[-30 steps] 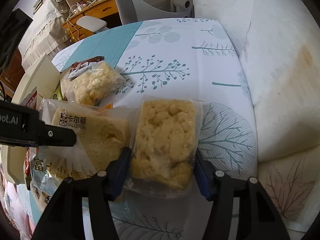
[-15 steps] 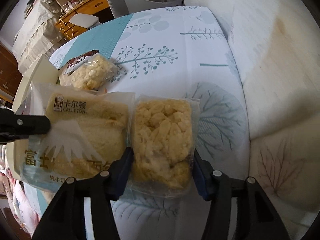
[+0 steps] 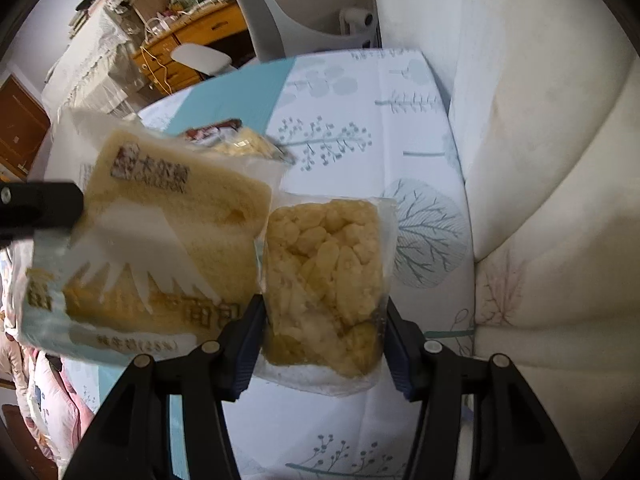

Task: Organize snacks
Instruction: 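Lift both packs and carry them over the white tray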

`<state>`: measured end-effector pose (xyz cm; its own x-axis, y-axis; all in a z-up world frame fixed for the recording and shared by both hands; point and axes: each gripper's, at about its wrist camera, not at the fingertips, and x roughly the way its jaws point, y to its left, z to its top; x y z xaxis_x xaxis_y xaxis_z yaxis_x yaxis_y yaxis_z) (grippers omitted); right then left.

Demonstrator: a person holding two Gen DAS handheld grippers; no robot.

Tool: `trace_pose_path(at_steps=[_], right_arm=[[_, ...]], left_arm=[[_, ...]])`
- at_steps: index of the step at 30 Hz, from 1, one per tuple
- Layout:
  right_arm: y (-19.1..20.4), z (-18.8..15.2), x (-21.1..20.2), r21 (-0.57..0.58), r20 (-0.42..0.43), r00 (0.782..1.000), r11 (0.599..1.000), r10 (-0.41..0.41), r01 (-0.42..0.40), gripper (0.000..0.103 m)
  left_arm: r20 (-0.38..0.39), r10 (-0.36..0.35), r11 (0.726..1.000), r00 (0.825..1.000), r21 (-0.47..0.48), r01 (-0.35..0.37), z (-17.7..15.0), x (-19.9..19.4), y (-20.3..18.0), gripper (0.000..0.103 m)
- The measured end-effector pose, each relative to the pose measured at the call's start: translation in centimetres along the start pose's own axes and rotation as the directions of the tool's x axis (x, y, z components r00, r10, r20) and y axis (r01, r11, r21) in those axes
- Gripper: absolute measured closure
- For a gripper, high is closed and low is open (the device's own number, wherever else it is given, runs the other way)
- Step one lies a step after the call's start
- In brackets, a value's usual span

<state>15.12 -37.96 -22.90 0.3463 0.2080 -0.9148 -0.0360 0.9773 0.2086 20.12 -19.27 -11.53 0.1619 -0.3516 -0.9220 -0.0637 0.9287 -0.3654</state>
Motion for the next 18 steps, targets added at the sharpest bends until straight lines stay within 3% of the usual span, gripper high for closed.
trace_pose_path(at_steps=[9, 18], right_arm=[[3.6, -1.1, -3.5, -0.044, 0.072, 0.997, 0.999, 0.032, -0.029, 0.048], [8.7, -2.1, -6.2, -0.026, 0.155, 0.985, 0.997, 0.078, -0.075, 0.048]], left_arm=[[0.134, -0.061, 0.998, 0.989, 0.005, 0.061, -1.7, -7.3, 3.9, 0.093], [0.18, -0.121, 0.992, 0.976, 0.043, 0.115, -1.8, -11.7, 10.3, 0.093]])
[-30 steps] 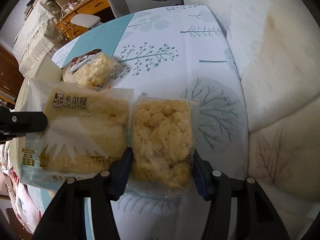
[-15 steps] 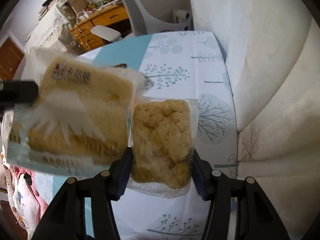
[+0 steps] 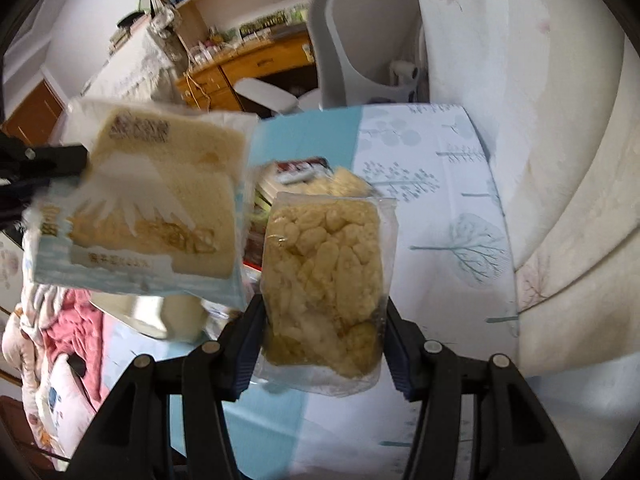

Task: Organize snacks
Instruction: 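Lift both packs and carry them over the white tray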

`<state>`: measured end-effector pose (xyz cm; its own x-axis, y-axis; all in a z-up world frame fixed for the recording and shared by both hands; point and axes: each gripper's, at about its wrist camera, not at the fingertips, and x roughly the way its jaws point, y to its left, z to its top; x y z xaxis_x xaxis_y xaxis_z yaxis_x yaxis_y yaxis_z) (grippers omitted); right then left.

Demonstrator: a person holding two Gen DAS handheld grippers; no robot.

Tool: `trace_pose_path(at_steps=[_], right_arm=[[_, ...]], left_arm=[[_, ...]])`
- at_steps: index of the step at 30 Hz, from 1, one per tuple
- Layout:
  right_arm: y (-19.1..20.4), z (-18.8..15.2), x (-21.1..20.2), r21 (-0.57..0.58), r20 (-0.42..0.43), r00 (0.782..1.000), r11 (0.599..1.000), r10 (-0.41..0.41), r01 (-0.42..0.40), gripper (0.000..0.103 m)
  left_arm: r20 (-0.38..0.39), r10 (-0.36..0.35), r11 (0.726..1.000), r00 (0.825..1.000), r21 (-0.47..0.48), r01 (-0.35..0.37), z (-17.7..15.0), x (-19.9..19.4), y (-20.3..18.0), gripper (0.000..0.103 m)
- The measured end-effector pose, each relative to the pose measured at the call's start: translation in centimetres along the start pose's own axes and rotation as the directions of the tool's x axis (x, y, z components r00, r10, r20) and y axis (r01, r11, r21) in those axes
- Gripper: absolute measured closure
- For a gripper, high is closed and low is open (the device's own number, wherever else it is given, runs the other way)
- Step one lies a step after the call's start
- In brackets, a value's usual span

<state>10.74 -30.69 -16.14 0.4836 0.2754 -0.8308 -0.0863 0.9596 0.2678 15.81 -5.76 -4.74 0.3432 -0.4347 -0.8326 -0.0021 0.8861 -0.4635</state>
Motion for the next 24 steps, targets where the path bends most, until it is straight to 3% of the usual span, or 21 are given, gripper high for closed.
trace_pose_path(at_steps=[10, 18, 24], right_arm=[[7.7, -0.3, 0.2, 0.09, 0.065, 0.998, 0.996, 0.023, -0.028, 0.048], [13.8, -0.3, 1.8, 0.092, 0.163, 0.984, 0.992, 0.071, -0.086, 0.048], [17.9, -1.2, 4.0, 0.094, 0.179, 0.979, 0.989, 0.099, -0.117, 0.048]], left_arm=[[0.047, -0.05, 0.997, 0.998, 0.054, 0.048, 1.7, -3.8, 7.1, 0.093], [0.046, 0.017, 0.994, 0.999, 0.109, -0.022, 3.3, -5.4, 12.3, 0.093], [0.0, 0.067, 0.986, 0.998, 0.155, -0.066, 3.9, -5.2, 15.6, 0.093]])
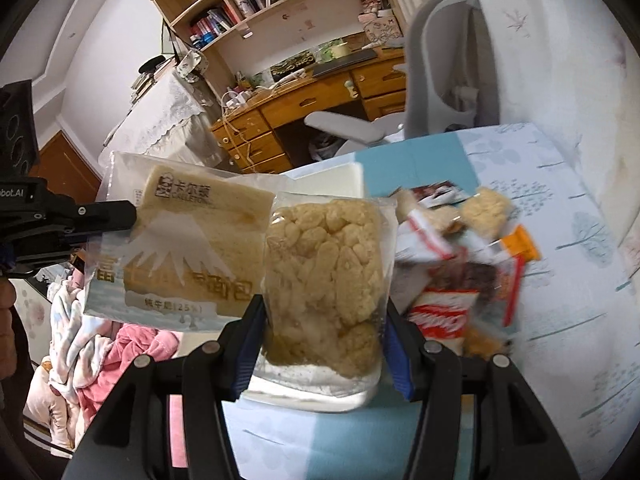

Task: Organize snacks
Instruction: 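Lift both packs and carry them over the white tray, then lower both packs into the white tray and open both tools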

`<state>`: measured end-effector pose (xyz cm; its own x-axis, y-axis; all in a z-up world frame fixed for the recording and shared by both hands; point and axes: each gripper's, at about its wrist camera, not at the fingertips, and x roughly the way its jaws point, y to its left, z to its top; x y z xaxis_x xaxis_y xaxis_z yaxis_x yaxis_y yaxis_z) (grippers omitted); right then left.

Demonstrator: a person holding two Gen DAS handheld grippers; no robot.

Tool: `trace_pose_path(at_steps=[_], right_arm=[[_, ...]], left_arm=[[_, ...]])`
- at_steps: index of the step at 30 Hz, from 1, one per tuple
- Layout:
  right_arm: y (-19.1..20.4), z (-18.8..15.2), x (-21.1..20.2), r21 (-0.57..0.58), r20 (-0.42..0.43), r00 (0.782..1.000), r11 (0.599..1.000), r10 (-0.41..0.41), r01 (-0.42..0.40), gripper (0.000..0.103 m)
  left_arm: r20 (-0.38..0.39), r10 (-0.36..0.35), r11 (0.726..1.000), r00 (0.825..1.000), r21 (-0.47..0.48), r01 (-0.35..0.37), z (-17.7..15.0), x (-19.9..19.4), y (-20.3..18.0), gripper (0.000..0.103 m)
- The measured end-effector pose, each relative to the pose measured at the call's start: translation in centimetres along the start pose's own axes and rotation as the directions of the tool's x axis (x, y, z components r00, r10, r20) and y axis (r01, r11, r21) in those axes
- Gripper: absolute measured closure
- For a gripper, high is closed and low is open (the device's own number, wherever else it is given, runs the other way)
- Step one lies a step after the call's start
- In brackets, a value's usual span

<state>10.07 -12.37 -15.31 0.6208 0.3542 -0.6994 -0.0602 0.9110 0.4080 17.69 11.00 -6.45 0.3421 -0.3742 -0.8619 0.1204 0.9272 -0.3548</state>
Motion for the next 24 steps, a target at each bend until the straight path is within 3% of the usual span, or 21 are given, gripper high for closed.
trace_pose_path(at_steps=[8, 9, 11, 13, 14, 15, 24], right_arm=[[2.9, -1.9, 2.9, 0.025, -0.005, 0.999, 0.999, 0.04, -0.04, 0.048], [3.2, -2.0, 3.1, 0.026, -0.008, 0.999, 0.999, 0.044, -0.044, 0.047], [3.7, -2.3, 3.3, 0.032, -0.012, 0.999, 0.999, 0.036, -0.036, 0.046], [4.0, -2.5, 3.3, 0.039, -0.008, 0.999, 0.999, 0.033, -0.032, 0.038], [4.0, -2.5, 3.0, 0.045, 0.0, 1.0, 0.998, 0.031, -0.031, 0.032], [4.0, -2.5, 2.8, 0.049, 0.008, 1.0, 0.998, 0.028, -0.029, 0.029], [3.3, -2.9, 0.5, 0.062, 0.031, 0.999, 0.997, -0.039, 0.037, 0.026]], left_arm=[[-0.071, 0.067, 0.998, 0.995, 0.017, -0.066, -0.2, 2.9, 3.1, 0.092], [-0.084, 0.06, 0.998, 0.995, 0.018, -0.058, -0.2, 3.3, 3.4, 0.088], [-0.081, 0.06, 0.998, 0.995, 0.032, -0.058, -0.3, 3.4, 3.5, 0.078], [-0.055, 0.055, 0.997, 0.997, 0.061, -0.052, -0.4, 3.2, 3.3, 0.061], [-0.05, 0.055, 0.996, 0.997, 0.069, -0.051, -0.3, 3.1, 3.1, 0.044], [-0.042, 0.054, 0.996, 0.998, 0.074, -0.051, -0.3, 3.0, 3.0, 0.034], [-0.043, 0.053, 0.992, 0.998, 0.121, -0.047, -1.6, 2.7, 1.6, 0.033]])
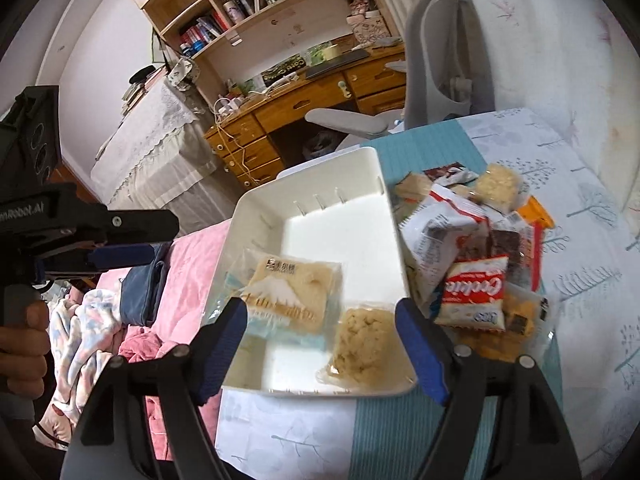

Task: Organize snacks
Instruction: 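Lower both packs into the white tray and open both tools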

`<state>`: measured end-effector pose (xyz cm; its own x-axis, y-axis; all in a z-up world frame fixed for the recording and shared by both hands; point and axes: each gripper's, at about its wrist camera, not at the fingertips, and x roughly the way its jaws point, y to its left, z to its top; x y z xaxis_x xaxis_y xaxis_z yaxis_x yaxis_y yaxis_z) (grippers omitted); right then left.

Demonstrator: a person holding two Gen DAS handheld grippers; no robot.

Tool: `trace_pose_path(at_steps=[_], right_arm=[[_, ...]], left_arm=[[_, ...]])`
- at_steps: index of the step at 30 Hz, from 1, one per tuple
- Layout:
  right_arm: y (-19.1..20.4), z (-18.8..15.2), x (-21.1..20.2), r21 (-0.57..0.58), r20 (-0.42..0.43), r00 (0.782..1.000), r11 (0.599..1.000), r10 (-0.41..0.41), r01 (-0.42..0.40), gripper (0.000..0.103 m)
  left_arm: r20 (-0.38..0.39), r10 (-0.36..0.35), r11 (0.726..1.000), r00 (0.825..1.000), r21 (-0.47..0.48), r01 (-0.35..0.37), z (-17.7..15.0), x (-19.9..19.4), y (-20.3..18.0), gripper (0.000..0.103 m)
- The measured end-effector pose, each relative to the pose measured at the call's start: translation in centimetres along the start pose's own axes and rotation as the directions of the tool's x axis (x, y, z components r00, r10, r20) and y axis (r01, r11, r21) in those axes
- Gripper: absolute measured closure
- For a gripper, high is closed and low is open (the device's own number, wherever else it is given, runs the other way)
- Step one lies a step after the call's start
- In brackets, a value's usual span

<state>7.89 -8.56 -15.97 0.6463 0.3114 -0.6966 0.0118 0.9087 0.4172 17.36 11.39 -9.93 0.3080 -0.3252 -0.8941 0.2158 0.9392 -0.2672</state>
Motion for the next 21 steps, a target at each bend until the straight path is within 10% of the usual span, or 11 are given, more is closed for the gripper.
trace_pose_path(at_steps=[21], right_arm=[[-2.0, -3.2, -5.8, -0.044, 0.019, 0.978, 0.977, -0.21, 0.21, 0.026]], left_arm=[[-0.052, -0.104, 0.971, 0.993, 0.21, 0.112, -2.2, 0.2, -6.2, 0.027]])
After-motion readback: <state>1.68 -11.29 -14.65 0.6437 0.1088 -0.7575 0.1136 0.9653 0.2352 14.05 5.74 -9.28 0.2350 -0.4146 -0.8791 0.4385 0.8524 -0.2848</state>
